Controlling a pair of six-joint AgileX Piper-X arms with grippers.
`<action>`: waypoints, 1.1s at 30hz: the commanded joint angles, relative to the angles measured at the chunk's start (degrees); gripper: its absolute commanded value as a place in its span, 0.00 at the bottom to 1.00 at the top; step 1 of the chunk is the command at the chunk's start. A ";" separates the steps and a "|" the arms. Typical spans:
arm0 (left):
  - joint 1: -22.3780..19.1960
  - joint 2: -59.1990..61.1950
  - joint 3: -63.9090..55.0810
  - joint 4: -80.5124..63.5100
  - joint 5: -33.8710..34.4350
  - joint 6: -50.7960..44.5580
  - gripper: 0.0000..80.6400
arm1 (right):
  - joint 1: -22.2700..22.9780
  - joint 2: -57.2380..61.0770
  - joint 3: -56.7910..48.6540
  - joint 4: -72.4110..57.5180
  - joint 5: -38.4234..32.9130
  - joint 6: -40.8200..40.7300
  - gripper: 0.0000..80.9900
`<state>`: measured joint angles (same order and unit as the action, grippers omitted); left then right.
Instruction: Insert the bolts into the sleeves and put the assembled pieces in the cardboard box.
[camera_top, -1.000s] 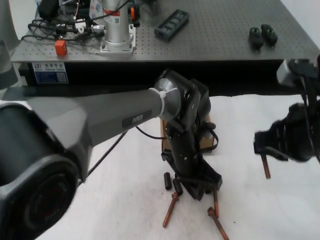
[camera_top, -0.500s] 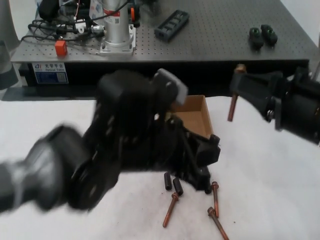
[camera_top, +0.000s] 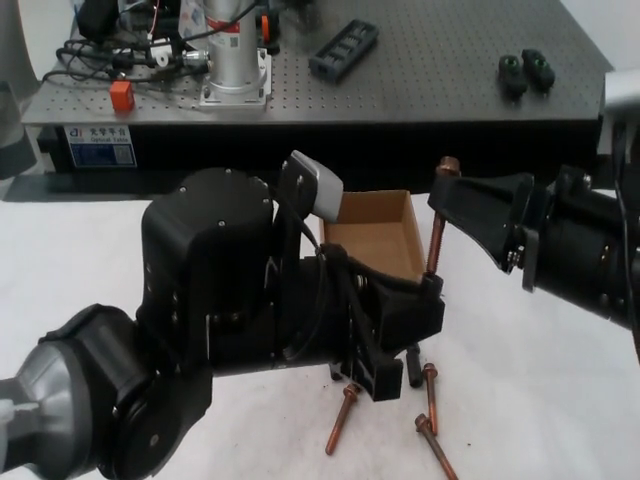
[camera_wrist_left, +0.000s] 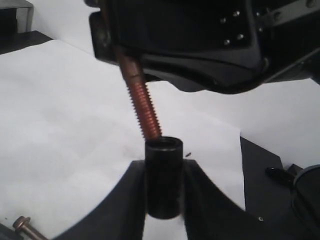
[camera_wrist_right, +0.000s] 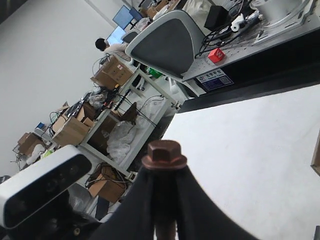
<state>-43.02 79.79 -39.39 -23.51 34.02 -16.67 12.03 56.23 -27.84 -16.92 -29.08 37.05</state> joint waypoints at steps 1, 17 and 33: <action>-0.10 -0.69 -0.37 -1.82 -1.79 -0.91 0.01 | 0.22 0.05 -0.22 0.05 -0.22 -1.13 0.02; -0.10 -0.69 -0.37 -1.82 -3.38 -0.91 0.01 | 0.22 0.05 -0.22 5.04 -9.36 -13.06 0.00; 3.22 8.91 -9.76 3.25 -17.63 -4.58 0.01 | -13.90 -5.53 -0.35 11.05 -10.09 -17.79 0.52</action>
<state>-42.68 81.51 -39.92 -23.98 24.16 -14.38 1.42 52.48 -27.84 -8.94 -38.72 20.56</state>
